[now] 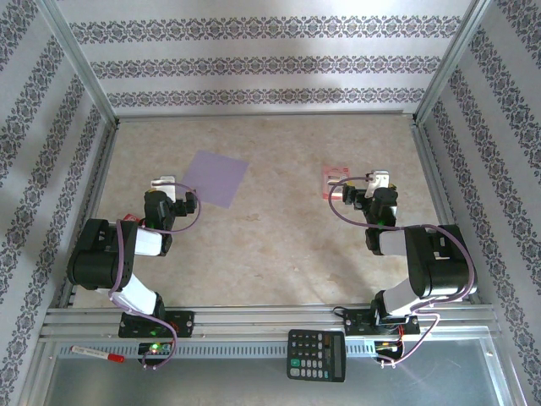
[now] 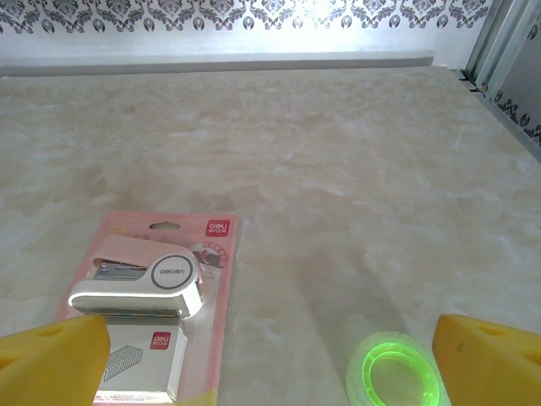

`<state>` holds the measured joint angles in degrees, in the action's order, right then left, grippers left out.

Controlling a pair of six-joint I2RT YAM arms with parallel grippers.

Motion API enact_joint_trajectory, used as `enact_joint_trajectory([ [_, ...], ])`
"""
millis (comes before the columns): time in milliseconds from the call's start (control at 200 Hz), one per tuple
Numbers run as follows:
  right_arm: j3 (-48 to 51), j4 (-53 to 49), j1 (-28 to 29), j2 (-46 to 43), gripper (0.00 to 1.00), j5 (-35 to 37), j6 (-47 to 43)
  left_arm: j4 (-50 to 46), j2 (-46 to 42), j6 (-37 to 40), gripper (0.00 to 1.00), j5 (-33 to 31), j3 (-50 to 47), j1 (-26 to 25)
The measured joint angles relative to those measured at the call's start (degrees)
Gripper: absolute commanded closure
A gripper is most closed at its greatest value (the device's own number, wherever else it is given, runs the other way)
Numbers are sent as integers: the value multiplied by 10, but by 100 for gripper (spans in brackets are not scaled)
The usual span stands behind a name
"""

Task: Fold a paper plane with a square sheet of paper (pick it up from the middle)
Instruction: Move the square sheet of paper to the center of the table.

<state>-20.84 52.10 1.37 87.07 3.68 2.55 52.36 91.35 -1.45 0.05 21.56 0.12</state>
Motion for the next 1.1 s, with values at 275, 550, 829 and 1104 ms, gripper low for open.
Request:
enact_joint_trajectory([
  [275, 0, 0, 0, 0, 2, 0, 0, 0, 0, 0, 0, 0, 0, 0],
  [550, 0, -1, 0, 0, 2, 1, 0, 0, 0, 0, 0, -3, 0, 0],
  [829, -24, -176, 20, -205, 2, 94, 40, -146, -152, -38, 0, -52, 43, 0],
  [1104, -51, -370, -5, -377, 2, 20, 191, -367, -219, -190, 0, 55, 182, -2],
])
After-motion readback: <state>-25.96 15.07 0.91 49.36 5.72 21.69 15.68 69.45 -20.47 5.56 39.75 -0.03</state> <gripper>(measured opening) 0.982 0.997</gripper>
